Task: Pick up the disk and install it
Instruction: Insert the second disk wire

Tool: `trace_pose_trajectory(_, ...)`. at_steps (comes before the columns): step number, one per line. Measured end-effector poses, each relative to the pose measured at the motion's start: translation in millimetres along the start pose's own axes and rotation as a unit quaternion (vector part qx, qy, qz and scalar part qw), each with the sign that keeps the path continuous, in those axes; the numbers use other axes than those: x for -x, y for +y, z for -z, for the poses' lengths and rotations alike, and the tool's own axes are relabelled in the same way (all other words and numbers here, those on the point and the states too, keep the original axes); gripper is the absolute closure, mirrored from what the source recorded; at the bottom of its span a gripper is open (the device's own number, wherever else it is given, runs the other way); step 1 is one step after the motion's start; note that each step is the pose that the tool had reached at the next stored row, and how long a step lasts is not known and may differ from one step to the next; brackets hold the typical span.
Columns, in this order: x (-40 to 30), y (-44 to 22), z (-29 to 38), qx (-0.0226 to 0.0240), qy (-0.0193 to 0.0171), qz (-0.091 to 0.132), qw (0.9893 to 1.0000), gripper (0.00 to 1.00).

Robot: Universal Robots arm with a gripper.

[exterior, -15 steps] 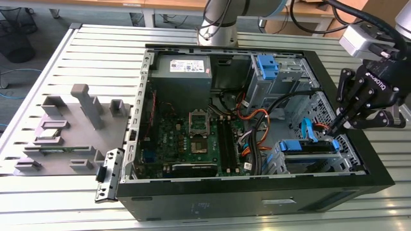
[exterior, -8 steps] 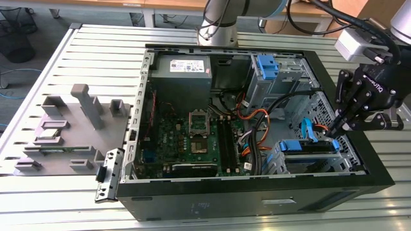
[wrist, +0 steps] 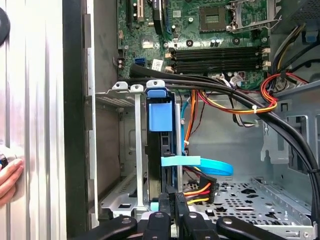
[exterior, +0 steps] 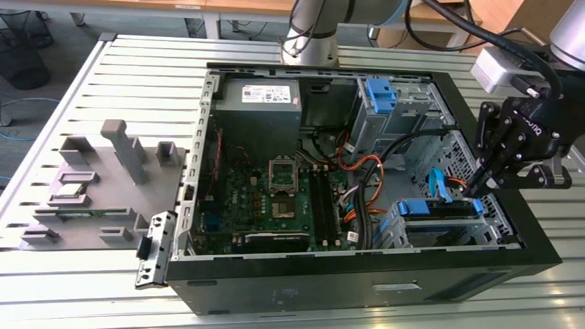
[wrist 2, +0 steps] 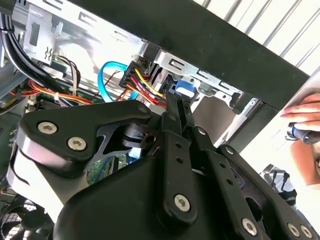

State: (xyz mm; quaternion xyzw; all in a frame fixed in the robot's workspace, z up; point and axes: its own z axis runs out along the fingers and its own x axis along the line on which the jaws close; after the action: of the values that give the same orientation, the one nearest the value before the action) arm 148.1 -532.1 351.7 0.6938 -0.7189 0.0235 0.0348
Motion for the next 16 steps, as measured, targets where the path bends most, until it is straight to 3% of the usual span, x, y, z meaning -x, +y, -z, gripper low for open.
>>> trace_pose_trajectory(7,-1.8,6.6,-2.4,-0.0080,-0.0033,0.004,1.0000,0.84)
trace_pose_trajectory(16,-2.2,11.1,-5.0,-0.0235,-0.0067,0.014,0.9996,0.84)
